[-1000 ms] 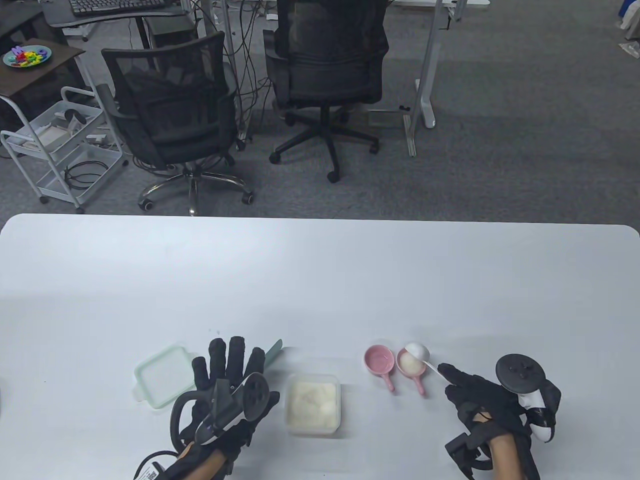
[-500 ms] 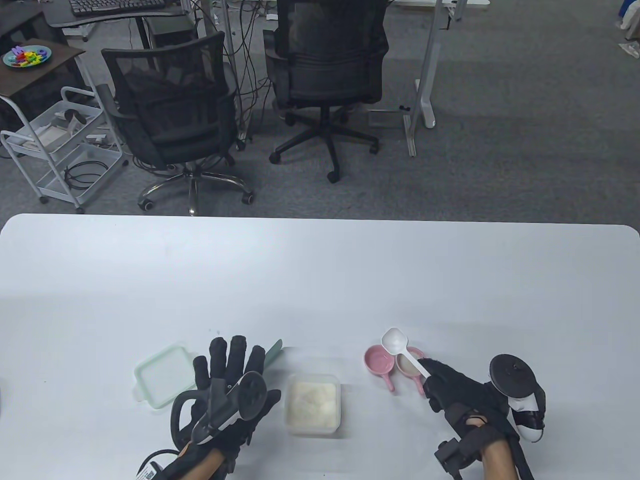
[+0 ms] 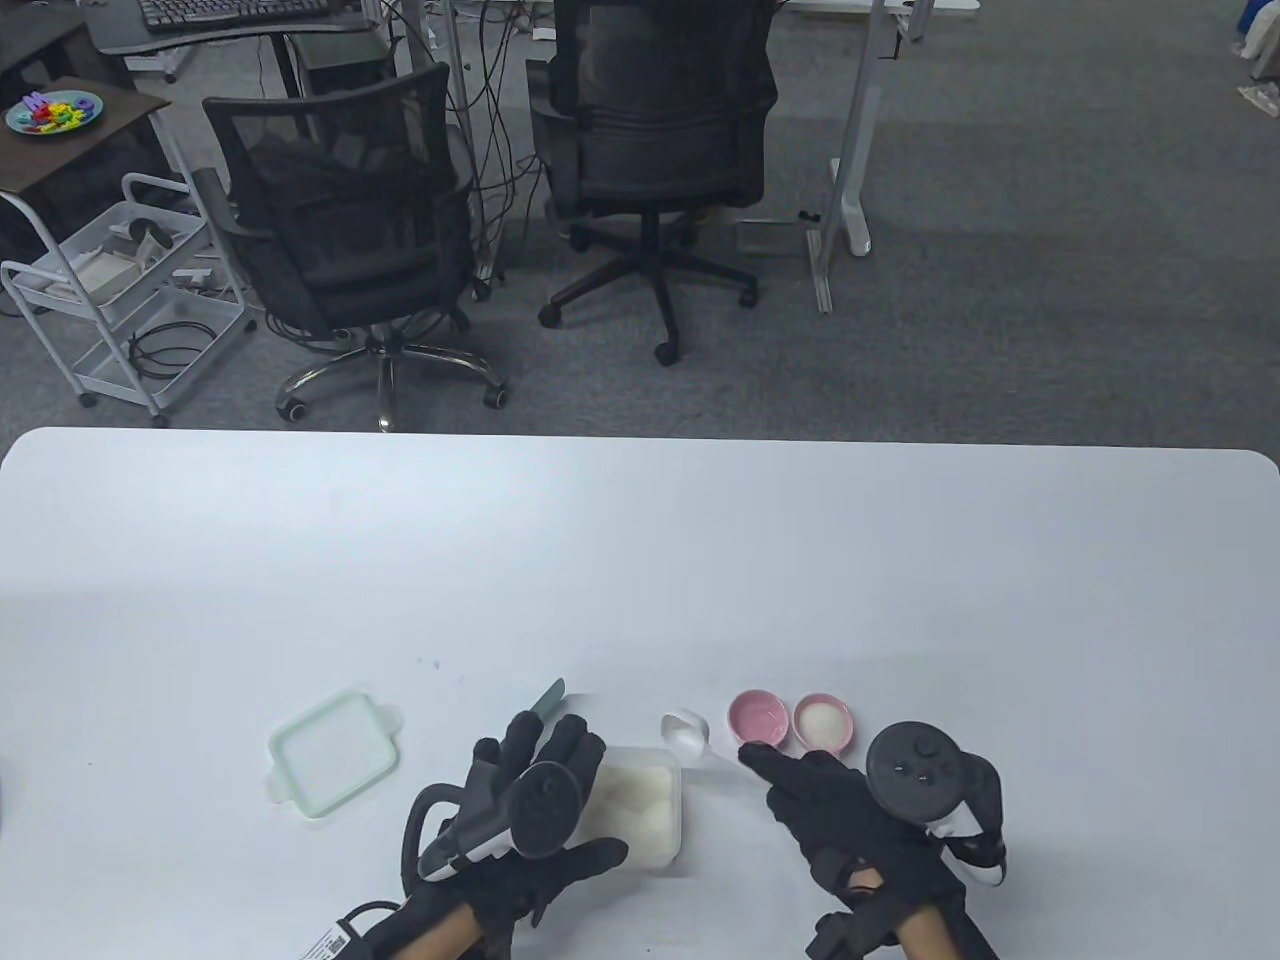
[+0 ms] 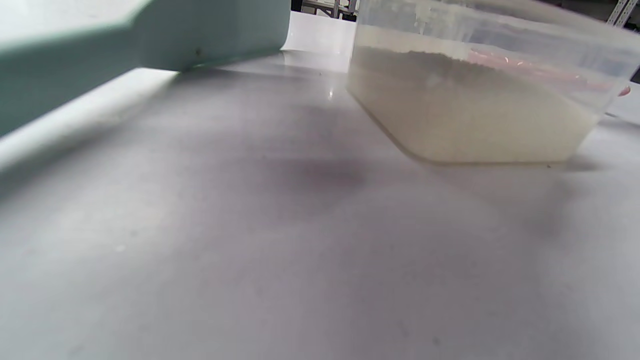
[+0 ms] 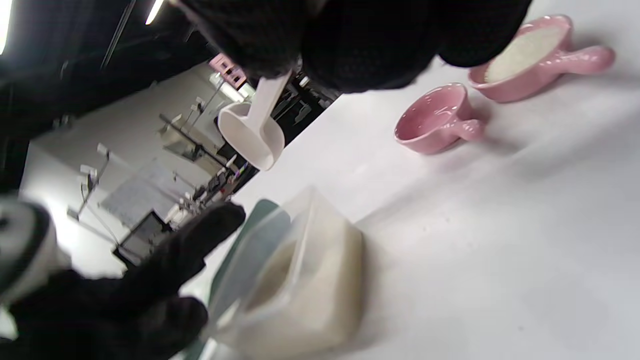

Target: Scoop white sugar with coffee spoon and level it off using dessert spatula

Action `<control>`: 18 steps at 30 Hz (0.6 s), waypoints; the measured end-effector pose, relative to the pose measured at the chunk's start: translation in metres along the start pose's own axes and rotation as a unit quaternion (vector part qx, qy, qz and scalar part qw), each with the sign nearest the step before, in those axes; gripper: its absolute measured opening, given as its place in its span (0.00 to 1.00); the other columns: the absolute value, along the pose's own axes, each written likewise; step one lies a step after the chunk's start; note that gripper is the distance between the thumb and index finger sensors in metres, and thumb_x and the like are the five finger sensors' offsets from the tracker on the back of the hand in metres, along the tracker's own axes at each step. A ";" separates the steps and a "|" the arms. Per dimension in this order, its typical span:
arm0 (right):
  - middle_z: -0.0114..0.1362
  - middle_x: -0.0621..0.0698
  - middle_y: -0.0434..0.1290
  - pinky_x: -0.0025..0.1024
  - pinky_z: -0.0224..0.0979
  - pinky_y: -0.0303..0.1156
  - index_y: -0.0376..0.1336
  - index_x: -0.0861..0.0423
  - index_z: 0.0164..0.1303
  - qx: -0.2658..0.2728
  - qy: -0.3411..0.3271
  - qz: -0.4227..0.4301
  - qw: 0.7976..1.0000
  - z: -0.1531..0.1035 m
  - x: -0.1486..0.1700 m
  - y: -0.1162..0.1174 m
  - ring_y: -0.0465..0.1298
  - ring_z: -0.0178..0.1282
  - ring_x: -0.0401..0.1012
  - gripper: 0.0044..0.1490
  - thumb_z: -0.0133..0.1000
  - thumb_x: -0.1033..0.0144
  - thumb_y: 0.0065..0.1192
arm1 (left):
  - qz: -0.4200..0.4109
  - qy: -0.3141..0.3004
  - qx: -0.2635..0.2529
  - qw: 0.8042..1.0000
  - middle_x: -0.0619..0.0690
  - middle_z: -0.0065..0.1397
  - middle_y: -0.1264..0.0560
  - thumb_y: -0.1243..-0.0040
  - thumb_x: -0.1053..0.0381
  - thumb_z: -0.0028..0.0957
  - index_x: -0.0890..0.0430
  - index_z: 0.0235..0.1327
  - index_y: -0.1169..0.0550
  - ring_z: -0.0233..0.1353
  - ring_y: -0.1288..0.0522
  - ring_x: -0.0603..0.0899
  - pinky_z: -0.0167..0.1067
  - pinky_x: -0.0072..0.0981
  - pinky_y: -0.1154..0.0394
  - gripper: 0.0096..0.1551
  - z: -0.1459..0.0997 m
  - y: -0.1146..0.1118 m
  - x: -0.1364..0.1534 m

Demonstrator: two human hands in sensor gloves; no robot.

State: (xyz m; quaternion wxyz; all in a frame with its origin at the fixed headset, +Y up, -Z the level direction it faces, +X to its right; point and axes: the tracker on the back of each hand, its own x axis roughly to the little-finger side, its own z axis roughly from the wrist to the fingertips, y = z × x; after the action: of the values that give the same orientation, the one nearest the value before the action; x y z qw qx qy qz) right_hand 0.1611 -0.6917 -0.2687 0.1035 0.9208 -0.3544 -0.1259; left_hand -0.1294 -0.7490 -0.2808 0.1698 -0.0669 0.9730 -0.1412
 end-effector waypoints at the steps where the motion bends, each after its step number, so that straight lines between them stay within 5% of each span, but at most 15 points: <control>1: 0.62 0.61 0.74 0.61 0.71 0.65 0.64 0.52 0.76 -0.008 -0.011 -0.060 0.998 -0.001 -0.010 0.008 0.76 0.49 0.51 0.30 0.60 0.70 0.65 | 0.003 0.001 0.004 1.000 0.38 0.91 0.60 0.53 0.17 0.36 0.36 0.82 0.55 0.89 0.62 0.69 0.77 0.73 0.57 0.60 0.001 -0.001 -0.001; 6: 0.63 0.60 0.73 0.60 0.74 0.65 0.64 0.49 0.75 0.032 -0.032 -0.286 0.957 -0.005 -0.045 0.045 0.76 0.50 0.50 0.30 0.60 0.69 0.65 | 0.026 0.002 0.010 1.000 0.39 0.91 0.58 0.48 0.18 0.37 0.38 0.82 0.53 0.91 0.59 0.63 0.80 0.69 0.55 0.61 0.004 -0.003 -0.004; 11: 0.64 0.58 0.73 0.59 0.75 0.64 0.62 0.48 0.77 0.039 -0.035 -0.393 0.918 -0.003 -0.054 0.073 0.75 0.51 0.49 0.31 0.61 0.68 0.63 | 0.030 0.005 0.012 0.999 0.39 0.91 0.58 0.48 0.18 0.38 0.39 0.82 0.53 0.91 0.59 0.62 0.80 0.68 0.55 0.61 0.005 -0.003 -0.005; 18: 0.58 0.56 0.77 0.58 0.72 0.66 0.64 0.55 0.76 -0.016 -0.050 -0.304 0.951 0.001 -0.050 0.073 0.76 0.46 0.48 0.30 0.61 0.68 0.61 | 0.030 0.005 0.015 0.999 0.40 0.91 0.58 0.48 0.18 0.37 0.39 0.82 0.53 0.91 0.58 0.64 0.80 0.69 0.55 0.61 0.005 -0.003 -0.005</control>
State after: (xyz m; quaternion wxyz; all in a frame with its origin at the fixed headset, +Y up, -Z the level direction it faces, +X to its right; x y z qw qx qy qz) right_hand 0.0787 -0.7110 -0.2408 0.0572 0.9757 -0.0607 -0.2027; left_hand -0.1226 -0.7517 -0.2826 0.1703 -0.0344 0.9732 -0.1507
